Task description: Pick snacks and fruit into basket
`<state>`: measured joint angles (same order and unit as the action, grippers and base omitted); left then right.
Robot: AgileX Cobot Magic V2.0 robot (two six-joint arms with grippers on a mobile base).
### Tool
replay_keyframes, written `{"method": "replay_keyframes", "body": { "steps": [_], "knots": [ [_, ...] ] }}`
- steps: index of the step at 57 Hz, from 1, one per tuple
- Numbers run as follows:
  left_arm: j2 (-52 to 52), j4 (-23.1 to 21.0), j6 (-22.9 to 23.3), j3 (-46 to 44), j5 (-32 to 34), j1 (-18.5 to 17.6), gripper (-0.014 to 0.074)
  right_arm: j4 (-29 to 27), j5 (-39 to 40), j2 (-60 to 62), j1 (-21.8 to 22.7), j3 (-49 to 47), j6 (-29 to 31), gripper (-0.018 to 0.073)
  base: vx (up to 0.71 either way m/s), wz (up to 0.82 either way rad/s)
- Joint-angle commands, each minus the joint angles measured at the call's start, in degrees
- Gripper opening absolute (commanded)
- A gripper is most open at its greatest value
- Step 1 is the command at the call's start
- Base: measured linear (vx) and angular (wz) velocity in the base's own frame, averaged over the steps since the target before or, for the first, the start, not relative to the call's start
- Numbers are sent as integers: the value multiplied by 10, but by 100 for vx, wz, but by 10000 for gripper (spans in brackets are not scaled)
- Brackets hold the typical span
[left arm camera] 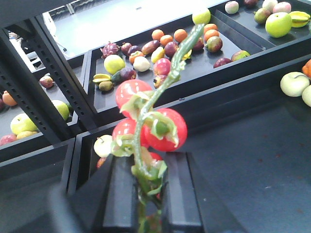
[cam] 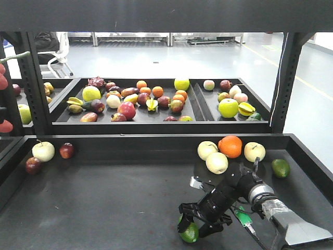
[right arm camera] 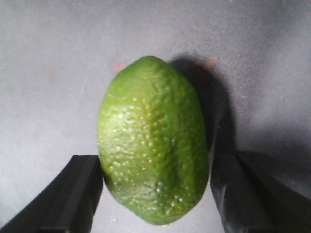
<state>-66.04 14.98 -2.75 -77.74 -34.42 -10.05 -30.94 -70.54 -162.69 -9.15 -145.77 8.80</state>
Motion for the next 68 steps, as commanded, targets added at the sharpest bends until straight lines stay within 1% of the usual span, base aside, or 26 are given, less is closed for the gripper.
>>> {"method": "replay_keyframes", "body": {
  "steps": [1,17,21,30,35,46,53,62,68],
  "knots": [
    [15,9,4,-16,56,-3,-6,-26,-6,43,4,-17,18,525,0,0],
    [15,9,4,-16,56,-3,-6,-28,-28,43,8,-17,26,437,0,0],
    [15,9,4,-16,56,-3,-6,-31,-29,43,9,-17,26,398,0,0],
    [15,9,4,-16,57,-3,-6,-41,-29,43,9,-17,26,297,0,0],
    [15,9,4,-16,57,-3,-6,-43,-29,46,9,-17,26,225,0,0],
    [15,9,4,-16,58,-3,-6,-27,-29,56,10,-17,27,82,0,0],
    [15,9,4,-16,58,-3,-6,-22,-29,70,10,-17,50,-17,0,0],
    [16,9,5,-16,59,-3,-6,-27,-29,94,10,-17,77,-14,0,0],
    [20,9,4,-16,60,-3,-6,-26,-29,116,11,-17,79,-13,0,0]
  ]
}}
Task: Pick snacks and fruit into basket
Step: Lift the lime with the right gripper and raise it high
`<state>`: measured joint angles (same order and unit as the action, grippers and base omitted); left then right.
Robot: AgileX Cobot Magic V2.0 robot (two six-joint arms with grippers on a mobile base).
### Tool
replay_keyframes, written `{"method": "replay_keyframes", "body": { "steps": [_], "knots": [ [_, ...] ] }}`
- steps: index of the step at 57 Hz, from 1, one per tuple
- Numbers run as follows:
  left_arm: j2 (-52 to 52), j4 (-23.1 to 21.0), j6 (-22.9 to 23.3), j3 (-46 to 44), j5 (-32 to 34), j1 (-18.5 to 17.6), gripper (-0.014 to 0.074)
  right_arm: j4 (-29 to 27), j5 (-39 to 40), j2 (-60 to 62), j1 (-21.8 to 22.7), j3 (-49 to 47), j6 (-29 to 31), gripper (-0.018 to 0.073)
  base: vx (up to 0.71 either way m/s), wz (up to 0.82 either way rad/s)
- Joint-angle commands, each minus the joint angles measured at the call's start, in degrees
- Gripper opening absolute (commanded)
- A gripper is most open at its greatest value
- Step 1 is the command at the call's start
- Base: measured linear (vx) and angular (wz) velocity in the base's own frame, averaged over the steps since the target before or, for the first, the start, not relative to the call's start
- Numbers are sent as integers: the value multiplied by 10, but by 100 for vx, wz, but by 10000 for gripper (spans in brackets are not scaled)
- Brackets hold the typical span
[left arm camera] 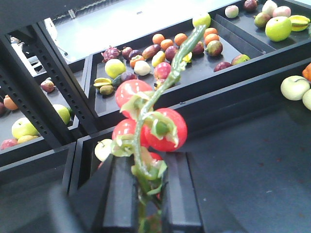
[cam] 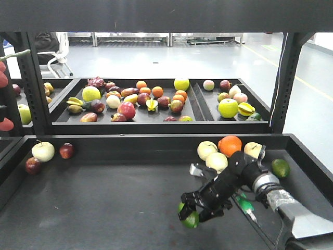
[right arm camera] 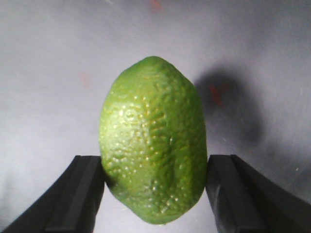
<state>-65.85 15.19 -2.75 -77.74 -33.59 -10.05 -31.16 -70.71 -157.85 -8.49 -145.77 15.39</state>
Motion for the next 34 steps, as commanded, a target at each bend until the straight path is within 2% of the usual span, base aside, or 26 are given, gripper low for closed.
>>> {"method": "replay_keyframes", "body": {
  "steps": [1,21,34],
  "knots": [
    [19,6,4,-16,52,-3,-6,-24,-27,71,5,-17,14,-13,0,0],
    [23,1,10,-16,52,-3,-6,-27,-26,200,32,-17,13,-9,0,0],
    [23,1,56,-16,52,-3,-6,-16,16,339,43,-17,14,-9,0,0]
  ]
}}
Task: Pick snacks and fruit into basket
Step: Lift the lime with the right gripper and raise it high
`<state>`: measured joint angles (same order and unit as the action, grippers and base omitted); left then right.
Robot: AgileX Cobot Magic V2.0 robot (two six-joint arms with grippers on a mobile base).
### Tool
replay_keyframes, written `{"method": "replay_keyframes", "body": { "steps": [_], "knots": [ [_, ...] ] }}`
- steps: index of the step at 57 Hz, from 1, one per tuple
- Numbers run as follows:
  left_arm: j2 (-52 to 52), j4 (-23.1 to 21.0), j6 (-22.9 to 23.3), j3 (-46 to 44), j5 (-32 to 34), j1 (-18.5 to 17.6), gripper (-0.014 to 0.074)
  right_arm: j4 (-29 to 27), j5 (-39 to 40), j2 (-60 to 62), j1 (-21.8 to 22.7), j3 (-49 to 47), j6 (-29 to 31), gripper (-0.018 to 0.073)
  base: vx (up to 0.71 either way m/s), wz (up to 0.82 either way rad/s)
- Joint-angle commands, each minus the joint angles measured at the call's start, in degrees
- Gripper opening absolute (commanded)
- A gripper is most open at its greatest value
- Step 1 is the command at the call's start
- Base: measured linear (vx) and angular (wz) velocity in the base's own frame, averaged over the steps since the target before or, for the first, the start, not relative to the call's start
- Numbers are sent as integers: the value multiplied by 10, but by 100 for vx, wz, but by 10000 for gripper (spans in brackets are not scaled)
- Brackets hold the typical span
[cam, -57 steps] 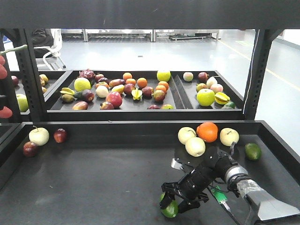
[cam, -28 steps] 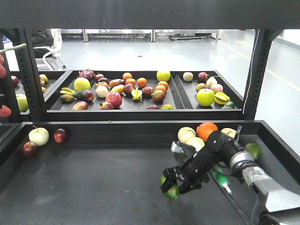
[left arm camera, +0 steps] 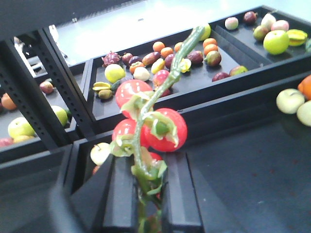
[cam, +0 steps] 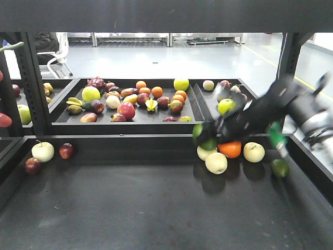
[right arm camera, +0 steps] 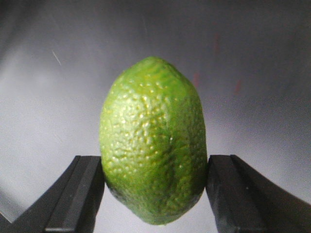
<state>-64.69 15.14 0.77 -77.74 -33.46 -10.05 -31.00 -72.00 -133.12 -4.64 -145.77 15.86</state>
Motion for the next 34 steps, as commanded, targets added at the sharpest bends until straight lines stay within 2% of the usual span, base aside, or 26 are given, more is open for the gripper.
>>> {"method": "replay_keyframes", "body": {
  "steps": [1,11,19,24,29,34],
  "knots": [
    [11,2,22,-16,51,-3,-6,-15,32,101,4,-17,9,-9,0,0],
    [11,2,34,-16,50,-3,-6,25,42,203,3,3,7,-8,0,0],
    [11,2,34,-16,50,-3,-6,59,70,285,2,74,14,-8,0,0],
    [11,2,34,-16,50,-3,-6,92,112,351,-9,164,32,-8,0,0],
    [16,2,34,-16,50,-3,-6,134,195,431,-33,278,40,-8,0,0],
    [19,0,34,-16,49,-3,-6,142,283,507,-52,396,40,-8,0,0]
  ]
}}
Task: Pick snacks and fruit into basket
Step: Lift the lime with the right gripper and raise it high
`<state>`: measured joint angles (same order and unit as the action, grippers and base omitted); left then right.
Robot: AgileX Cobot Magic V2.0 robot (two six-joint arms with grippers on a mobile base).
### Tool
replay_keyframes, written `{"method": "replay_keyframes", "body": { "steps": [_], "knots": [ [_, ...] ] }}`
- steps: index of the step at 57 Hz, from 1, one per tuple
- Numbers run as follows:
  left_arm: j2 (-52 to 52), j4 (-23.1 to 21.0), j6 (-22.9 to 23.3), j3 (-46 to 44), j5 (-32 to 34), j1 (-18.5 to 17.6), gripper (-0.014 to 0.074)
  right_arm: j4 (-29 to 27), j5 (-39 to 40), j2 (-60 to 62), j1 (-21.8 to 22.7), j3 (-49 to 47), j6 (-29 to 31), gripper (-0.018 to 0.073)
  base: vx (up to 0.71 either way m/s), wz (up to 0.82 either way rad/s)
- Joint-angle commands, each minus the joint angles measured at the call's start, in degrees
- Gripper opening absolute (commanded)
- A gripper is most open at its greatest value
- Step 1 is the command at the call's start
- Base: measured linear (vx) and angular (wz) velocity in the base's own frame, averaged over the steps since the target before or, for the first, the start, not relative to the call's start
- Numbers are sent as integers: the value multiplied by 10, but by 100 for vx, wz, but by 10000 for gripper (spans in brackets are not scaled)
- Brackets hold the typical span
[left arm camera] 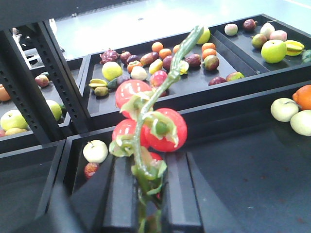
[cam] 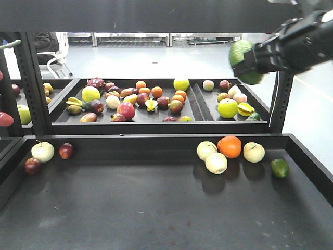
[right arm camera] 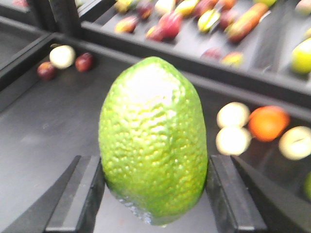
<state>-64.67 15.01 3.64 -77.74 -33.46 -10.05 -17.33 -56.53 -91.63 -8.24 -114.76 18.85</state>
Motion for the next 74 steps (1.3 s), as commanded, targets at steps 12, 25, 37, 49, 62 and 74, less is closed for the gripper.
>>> {"method": "replay_keyframes", "body": {
  "steps": [12,25,37,49,62,74],
  "knots": [
    [36,-63,5,-15,40,-3,-6,6,228,226,-29,295,6,-8,0,0],
    [58,-94,5,17,50,-3,-6,9,248,322,-29,401,3,-8,0,0],
    [129,-118,5,128,137,-3,-6,12,307,384,-28,473,3,-8,0,0],
    [170,-117,5,161,157,-3,-6,3,314,395,-28,483,3,-8,0,0],
    [171,-117,5,161,151,-3,-6,2,312,395,-28,483,3,-6,0,0],
    [171,-117,5,161,149,-3,-6,2,312,395,-28,483,3,-6,0,0]
  ]
}}
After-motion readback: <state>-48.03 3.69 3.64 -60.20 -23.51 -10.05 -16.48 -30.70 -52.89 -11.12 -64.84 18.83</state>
